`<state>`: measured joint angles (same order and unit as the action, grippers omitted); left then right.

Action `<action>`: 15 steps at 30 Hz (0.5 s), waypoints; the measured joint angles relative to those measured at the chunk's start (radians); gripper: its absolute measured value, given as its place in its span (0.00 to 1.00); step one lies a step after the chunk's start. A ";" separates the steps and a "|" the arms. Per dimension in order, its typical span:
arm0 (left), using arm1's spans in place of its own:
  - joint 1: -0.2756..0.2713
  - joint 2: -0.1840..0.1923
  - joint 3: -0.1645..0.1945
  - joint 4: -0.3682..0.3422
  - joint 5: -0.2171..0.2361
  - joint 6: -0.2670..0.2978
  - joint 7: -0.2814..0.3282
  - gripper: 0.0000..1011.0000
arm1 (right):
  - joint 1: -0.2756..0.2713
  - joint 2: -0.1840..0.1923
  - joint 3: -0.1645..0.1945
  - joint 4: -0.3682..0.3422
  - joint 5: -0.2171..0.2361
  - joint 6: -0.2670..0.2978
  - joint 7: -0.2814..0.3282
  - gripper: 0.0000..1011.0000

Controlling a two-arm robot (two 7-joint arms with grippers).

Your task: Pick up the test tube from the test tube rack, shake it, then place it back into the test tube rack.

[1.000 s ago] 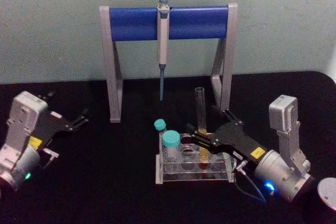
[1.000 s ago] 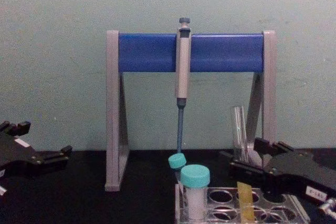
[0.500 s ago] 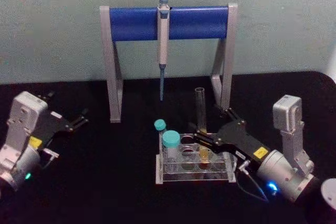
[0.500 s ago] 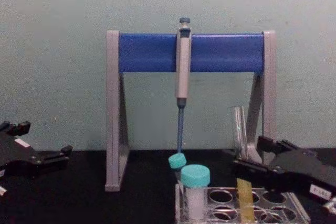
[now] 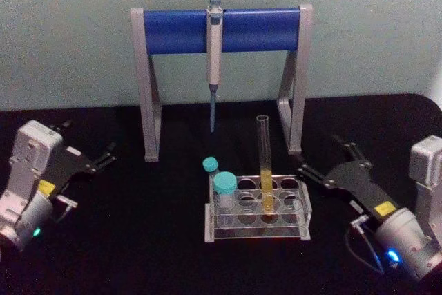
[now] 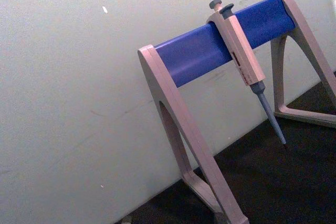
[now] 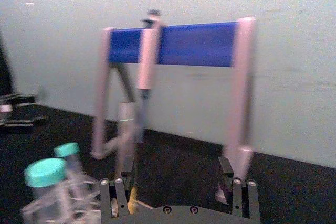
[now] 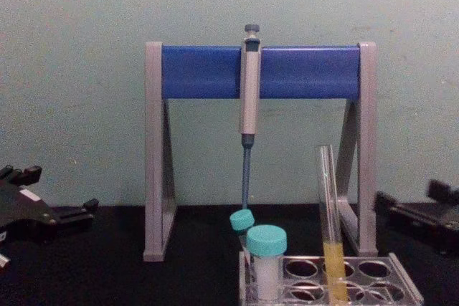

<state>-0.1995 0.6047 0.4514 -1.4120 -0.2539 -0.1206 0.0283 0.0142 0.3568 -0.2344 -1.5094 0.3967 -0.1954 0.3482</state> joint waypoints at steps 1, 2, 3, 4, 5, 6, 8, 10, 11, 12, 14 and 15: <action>0.000 0.000 0.000 0.000 0.000 0.000 0.000 1.00 | -0.006 -0.003 0.008 -0.001 -0.007 -0.005 -0.014 0.99; 0.000 0.000 0.000 0.000 0.000 0.000 0.000 1.00 | -0.012 -0.006 0.015 -0.001 -0.016 -0.010 -0.028 0.99; 0.000 0.000 0.000 0.000 0.000 0.000 0.000 1.00 | -0.017 -0.010 0.021 -0.001 -0.025 -0.014 -0.041 0.99; 0.000 0.000 0.000 0.000 0.000 0.000 0.000 1.00 | -0.025 -0.017 0.034 0.002 -0.040 -0.021 -0.067 0.99; 0.000 0.000 0.000 0.000 0.000 0.000 0.000 1.00 | -0.028 -0.020 0.038 0.004 -0.046 -0.023 -0.076 0.99; 0.000 0.000 0.000 0.000 0.000 0.000 0.000 1.00 | -0.034 -0.028 0.046 0.011 -0.062 -0.028 -0.098 0.99; 0.000 0.000 0.000 0.000 0.000 0.000 0.000 1.00 | -0.037 -0.035 0.051 0.020 -0.079 -0.031 -0.118 0.99; 0.000 0.000 0.000 0.000 0.000 0.000 0.000 1.00 | -0.040 -0.046 0.056 0.037 -0.102 -0.032 -0.140 0.99; 0.000 0.000 0.000 0.000 0.000 0.000 0.000 1.00 | -0.040 -0.050 0.057 0.043 -0.108 -0.032 -0.146 0.99; 0.000 0.000 0.000 0.000 0.000 0.000 0.000 1.00 | -0.041 -0.056 0.058 0.053 -0.119 -0.030 -0.155 0.99; 0.000 0.000 0.000 0.000 0.000 0.000 0.000 1.00 | -0.040 -0.062 0.059 0.065 -0.131 -0.025 -0.162 0.99; 0.000 0.000 0.000 0.000 0.000 0.000 0.000 1.00 | -0.040 -0.064 0.059 0.069 -0.135 -0.023 -0.165 0.99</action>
<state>-0.1995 0.6047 0.4513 -1.4120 -0.2540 -0.1205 0.0283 -0.0254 0.2929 -0.1756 -1.4405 0.2616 -0.2183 0.1830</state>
